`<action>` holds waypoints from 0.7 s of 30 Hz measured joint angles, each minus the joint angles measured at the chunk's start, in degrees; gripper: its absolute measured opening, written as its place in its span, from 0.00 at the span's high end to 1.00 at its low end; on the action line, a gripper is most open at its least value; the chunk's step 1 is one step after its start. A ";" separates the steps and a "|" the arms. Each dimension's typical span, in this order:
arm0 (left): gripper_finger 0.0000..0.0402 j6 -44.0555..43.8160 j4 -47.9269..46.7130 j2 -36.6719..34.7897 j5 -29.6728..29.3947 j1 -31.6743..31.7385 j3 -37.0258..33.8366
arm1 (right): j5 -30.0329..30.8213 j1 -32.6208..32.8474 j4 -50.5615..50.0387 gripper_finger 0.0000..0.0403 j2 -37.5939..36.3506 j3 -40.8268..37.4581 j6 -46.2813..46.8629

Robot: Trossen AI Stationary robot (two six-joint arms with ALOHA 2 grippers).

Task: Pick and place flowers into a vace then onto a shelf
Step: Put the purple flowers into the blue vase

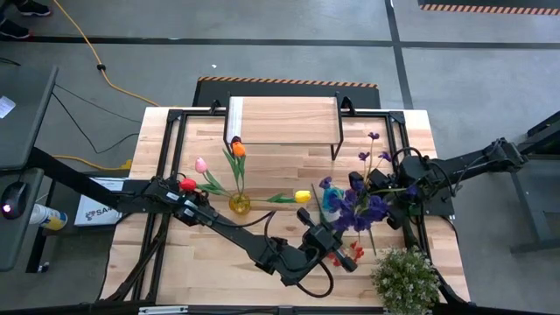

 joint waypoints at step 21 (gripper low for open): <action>0.92 -0.52 0.00 0.00 0.78 0.00 0.00 | 1.90 -0.11 1.66 0.95 0.00 0.00 -1.25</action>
